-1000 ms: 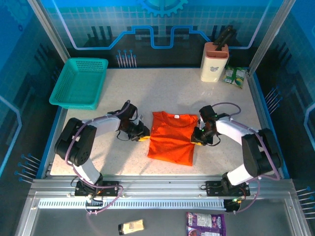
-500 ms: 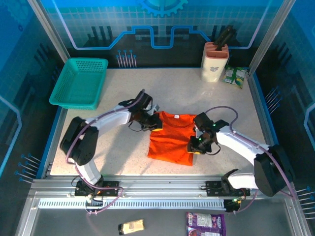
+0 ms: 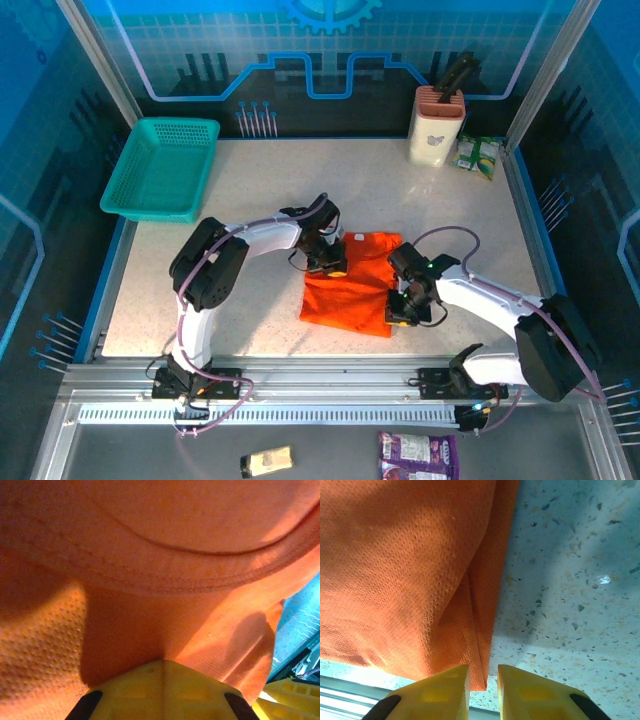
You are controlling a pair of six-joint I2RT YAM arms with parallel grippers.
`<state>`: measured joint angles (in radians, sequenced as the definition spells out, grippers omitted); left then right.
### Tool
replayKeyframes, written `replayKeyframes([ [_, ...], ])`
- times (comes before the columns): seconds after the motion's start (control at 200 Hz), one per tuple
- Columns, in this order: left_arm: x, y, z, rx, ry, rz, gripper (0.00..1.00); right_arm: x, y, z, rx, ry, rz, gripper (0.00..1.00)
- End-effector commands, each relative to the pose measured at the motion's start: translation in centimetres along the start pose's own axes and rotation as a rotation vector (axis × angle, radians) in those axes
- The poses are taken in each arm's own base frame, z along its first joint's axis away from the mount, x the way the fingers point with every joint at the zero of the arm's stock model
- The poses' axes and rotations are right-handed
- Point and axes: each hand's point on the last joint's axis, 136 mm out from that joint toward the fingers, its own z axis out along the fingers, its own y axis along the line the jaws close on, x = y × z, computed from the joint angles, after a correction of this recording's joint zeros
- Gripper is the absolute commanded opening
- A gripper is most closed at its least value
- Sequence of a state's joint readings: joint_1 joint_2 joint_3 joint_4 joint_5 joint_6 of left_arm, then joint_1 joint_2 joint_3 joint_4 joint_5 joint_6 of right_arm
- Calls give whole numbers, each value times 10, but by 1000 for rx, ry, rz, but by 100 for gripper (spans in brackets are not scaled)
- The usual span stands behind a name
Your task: Fold the inside-out t-shirt
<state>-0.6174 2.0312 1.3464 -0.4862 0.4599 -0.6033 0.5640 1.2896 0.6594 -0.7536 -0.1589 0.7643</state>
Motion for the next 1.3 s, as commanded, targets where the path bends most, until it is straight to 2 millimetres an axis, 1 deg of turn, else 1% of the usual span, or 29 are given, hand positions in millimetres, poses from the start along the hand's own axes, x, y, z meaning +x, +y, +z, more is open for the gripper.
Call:
replayKeyframes([
  [0.0, -1, 3, 0, -25, 4, -11, 2, 2, 8, 8, -44, 9, 2, 24],
  [0.11, -1, 4, -1, -28, 3, -13, 2, -1, 15, 11, -84, 3, 5, 24],
  [0.29, -2, 4, -1, -30, 1, -15, 2, -4, 14, 16, -74, 4, 2, 24],
  [0.385, -1, 5, -1, -35, 2, -16, 2, -3, 12, 15, -65, 4, 4, 16],
  [0.435, -1, 7, -1, -44, 0, -17, 1, -3, 11, 11, -56, 0, 5, 10],
  [0.48, -2, 10, 0, -54, -1, -24, 1, -2, 10, 6, -47, -5, 8, 2],
  [0.5, -3, 12, 0, -57, -2, -28, 1, -1, 10, 4, -46, -6, 8, 0],
  [0.54, -4, 15, 1, -68, -2, -38, 0, 2, 8, -1, -39, -7, 14, 0],
  [0.62, -6, 24, 3, -92, -5, -58, 0, 14, 1, -7, -14, 7, 33, 0],
  [0.7, -8, 30, 4, -100, -6, -78, 0, 29, -7, -6, 4, 36, 58, 0],
  [0.775, -8, 33, 5, -101, -3, -88, 0, 42, -15, 0, 16, 58, 86, 0],
  [0.851, -8, 31, 6, -92, -1, -85, 0, 47, -19, 10, 9, 63, 107, 0],
  [0.951, -10, 26, 5, -75, 0, -79, 0, 46, -26, 21, 35, 67, 131, 0],
  [1.031, -13, 19, 1, -55, -8, -66, 1, 43, -20, 26, 21, 81, 133, 0],
  [1.091, -15, 6, -6, -17, -24, -43, 3, 41, -14, 26, 3, 82, 130, 0],
  [1.141, -17, -7, -17, 22, -42, -23, 5, 39, -12, 18, 5, 66, 121, 6],
  [1.216, -17, -30, -38, 76, -68, 10, 9, 35, -11, 1, 13, 25, 108, 22],
  [1.251, -15, -38, -48, 89, -78, 25, 10, 33, -11, -8, 14, 6, 103, 27],
  [1.291, -11, -41, -57, 84, -83, 36, 10, 31, -11, -18, 13, -12, 100, 30],
])
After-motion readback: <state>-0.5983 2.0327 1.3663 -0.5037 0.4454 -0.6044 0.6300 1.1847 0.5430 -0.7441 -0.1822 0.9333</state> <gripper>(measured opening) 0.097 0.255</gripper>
